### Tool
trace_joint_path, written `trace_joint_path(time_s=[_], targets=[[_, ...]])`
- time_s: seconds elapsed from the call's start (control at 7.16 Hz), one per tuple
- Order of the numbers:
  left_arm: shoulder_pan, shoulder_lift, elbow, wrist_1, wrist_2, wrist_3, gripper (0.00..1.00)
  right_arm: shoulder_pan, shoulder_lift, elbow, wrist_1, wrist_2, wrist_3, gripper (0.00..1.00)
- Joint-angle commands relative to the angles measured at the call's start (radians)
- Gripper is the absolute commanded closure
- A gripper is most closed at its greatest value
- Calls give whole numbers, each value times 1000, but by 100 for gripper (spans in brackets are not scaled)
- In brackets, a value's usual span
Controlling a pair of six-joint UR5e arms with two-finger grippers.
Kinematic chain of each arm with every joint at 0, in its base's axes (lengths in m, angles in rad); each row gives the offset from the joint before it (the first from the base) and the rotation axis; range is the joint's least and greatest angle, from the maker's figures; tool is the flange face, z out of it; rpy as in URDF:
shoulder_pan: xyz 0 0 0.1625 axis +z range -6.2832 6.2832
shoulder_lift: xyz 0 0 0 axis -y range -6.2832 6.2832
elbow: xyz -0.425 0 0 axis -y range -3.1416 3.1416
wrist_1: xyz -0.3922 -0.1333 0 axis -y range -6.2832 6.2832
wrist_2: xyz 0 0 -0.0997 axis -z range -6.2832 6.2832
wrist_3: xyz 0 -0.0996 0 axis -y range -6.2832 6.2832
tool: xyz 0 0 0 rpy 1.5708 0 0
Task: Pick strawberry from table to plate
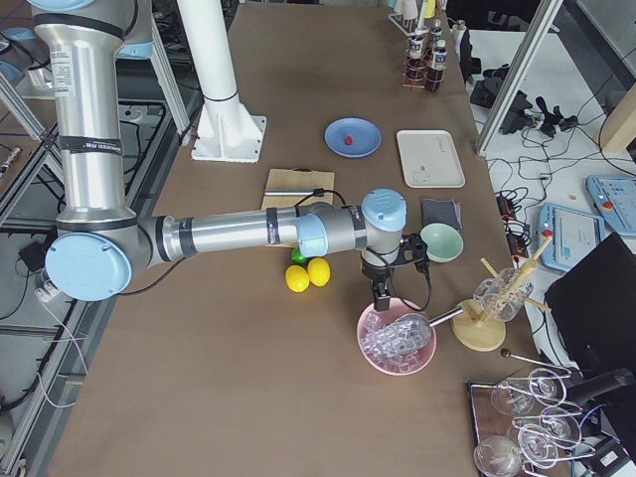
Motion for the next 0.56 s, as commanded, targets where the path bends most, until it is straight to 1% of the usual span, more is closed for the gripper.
trace_joint_path(time_s=[0.0,0.42], targets=[[1,-1,3,-2,-1,0,3,-1,-11,-4,0,10,0,0],[4,-2,9,0,0,-2,3,-4,-9,-6,-3,11,1,0]])
